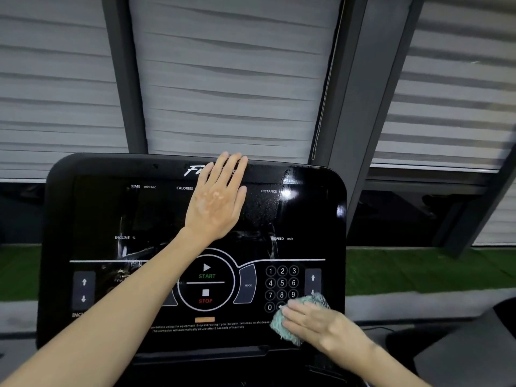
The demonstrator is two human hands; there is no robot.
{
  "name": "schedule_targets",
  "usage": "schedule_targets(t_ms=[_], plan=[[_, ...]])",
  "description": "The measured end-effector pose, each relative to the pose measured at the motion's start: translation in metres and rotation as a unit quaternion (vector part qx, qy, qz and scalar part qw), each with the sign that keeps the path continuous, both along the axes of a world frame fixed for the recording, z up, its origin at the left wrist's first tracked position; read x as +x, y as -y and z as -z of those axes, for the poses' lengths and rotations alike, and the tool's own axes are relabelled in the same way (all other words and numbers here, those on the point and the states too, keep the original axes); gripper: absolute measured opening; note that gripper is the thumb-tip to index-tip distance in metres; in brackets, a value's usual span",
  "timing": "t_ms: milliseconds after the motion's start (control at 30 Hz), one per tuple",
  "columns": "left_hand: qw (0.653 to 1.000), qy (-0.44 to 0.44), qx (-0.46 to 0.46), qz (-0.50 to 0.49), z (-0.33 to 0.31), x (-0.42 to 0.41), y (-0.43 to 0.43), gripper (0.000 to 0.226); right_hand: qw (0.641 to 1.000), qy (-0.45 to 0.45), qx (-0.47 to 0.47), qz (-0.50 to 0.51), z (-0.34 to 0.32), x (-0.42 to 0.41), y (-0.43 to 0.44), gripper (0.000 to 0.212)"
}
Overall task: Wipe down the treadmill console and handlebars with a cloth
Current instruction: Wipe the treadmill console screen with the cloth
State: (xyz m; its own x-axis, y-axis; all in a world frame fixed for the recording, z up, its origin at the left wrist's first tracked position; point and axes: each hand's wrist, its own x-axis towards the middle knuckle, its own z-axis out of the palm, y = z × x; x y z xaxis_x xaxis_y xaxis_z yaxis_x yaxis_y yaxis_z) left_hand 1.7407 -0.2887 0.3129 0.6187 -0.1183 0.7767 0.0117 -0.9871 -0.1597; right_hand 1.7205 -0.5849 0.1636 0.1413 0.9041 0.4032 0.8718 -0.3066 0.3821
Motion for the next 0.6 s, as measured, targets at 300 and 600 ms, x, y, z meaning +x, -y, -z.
schedule_targets(t_ms=[300,600], plan=[[1.000,0.011,-0.004,0.002,0.000,0.000,0.000,0.055,0.970,0.047,0.225,0.080,-0.157,0.081,-0.058,0.061],[1.000,0.025,-0.008,0.006,0.002,0.002,0.001,0.054,0.970,-0.017,0.234,0.067,-0.085,0.041,-0.073,0.063]])
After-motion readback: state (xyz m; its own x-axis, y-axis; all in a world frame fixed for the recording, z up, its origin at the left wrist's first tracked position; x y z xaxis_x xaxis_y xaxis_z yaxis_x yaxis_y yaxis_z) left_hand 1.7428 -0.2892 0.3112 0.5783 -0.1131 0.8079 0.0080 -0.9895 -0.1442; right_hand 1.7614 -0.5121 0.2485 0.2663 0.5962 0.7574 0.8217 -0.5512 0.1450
